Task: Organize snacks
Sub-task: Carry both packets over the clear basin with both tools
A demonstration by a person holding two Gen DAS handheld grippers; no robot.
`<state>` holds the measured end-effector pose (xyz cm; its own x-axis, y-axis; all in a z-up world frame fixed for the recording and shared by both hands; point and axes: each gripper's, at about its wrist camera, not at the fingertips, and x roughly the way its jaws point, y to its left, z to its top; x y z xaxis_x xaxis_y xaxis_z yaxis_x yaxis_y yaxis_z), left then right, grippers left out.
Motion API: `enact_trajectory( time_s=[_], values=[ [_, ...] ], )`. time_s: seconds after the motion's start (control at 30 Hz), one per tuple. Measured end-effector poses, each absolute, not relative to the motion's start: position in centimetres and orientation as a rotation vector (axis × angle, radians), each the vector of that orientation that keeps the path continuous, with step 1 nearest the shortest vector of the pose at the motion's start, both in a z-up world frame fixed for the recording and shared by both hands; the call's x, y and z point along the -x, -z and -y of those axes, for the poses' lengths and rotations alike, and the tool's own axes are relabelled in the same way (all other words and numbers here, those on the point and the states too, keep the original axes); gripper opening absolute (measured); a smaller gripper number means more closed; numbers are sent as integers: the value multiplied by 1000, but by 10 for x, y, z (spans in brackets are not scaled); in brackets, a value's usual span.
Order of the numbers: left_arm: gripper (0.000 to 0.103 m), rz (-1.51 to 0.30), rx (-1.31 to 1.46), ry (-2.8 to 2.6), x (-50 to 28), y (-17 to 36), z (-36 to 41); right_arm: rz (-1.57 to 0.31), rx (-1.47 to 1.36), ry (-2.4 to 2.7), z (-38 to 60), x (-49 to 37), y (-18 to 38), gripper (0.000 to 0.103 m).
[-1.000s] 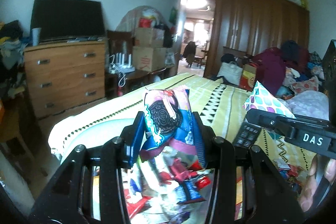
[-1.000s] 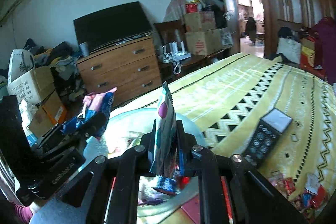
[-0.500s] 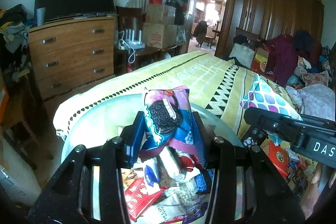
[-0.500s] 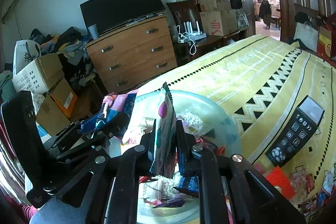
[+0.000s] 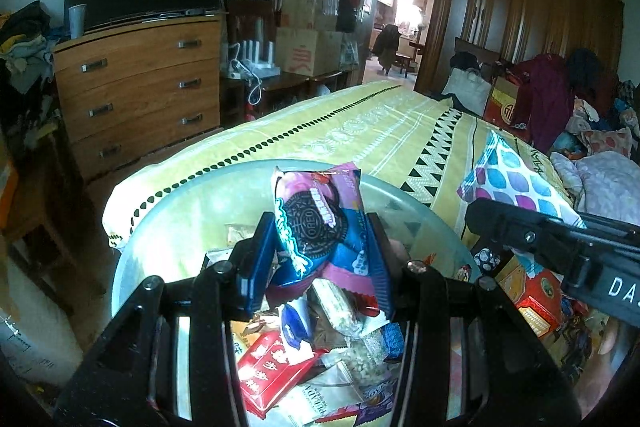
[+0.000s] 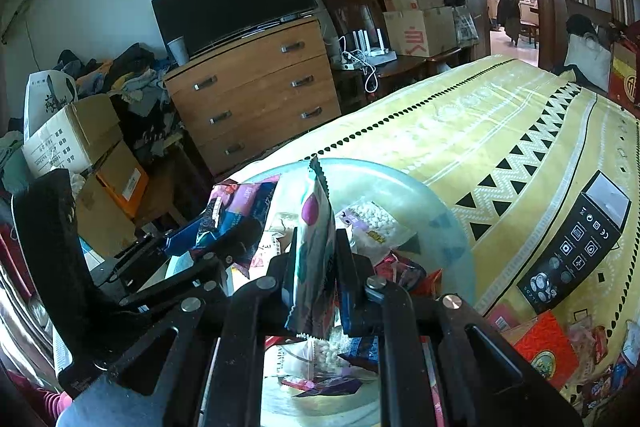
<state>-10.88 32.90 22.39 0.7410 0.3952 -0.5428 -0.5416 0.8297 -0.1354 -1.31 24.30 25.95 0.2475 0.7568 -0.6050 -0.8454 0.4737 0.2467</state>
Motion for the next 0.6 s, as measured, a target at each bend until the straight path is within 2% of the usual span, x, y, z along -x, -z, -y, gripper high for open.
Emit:
enact_trajectory(
  time_s=[0.6],
  values=[
    [44, -596, 286, -539, 101, -213, -337, -763, 139, -1102, -247, 14, -252, 16]
  ],
)
